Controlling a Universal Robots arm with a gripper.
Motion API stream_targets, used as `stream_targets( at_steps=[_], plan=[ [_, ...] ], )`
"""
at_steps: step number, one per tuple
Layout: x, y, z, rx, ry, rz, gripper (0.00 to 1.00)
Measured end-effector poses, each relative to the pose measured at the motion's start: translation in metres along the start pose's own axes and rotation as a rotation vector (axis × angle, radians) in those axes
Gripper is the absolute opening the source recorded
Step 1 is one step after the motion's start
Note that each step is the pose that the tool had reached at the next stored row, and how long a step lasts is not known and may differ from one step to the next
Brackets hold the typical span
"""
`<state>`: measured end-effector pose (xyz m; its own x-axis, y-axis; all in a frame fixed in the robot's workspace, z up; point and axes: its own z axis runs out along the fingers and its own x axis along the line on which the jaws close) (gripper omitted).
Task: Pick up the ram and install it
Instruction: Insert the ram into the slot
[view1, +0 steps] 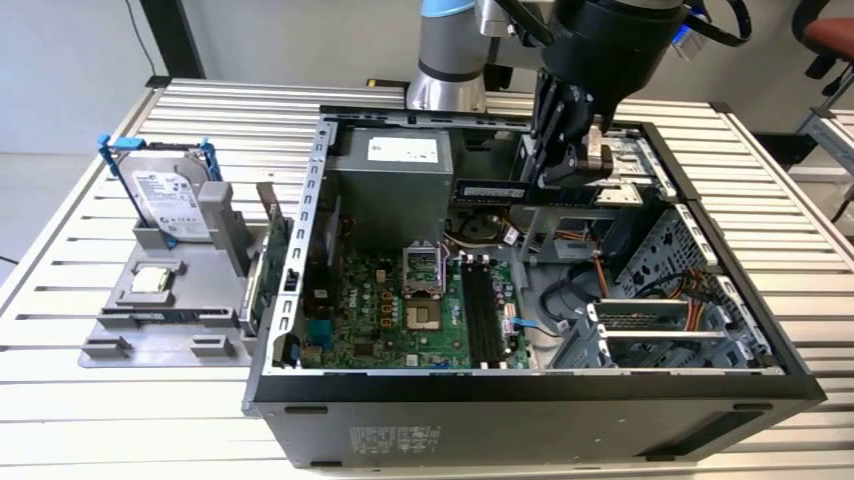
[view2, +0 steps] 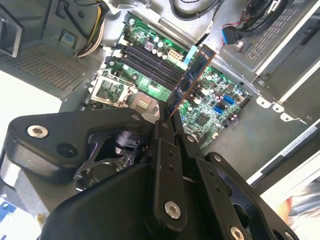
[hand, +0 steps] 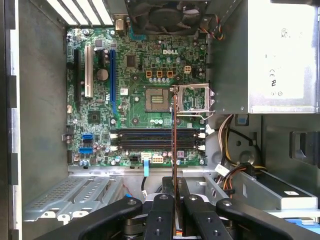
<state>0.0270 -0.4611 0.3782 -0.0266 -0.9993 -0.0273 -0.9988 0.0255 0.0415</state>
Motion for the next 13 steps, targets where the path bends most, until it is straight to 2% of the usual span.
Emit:
stream_targets(
  at_steps=[7, 9, 13],
  plan=[
    [0.0000, 0.0000, 0.0000, 0.0002, -0.0002, 0.005, 0.00],
    [0.0000, -0.0001, 0.0001, 0.0007, -0.0012, 0.026, 0.00],
    [0.0000, 0.0000, 0.0000, 0.0026, -0.0039, 0.093, 0.00]
  ],
)
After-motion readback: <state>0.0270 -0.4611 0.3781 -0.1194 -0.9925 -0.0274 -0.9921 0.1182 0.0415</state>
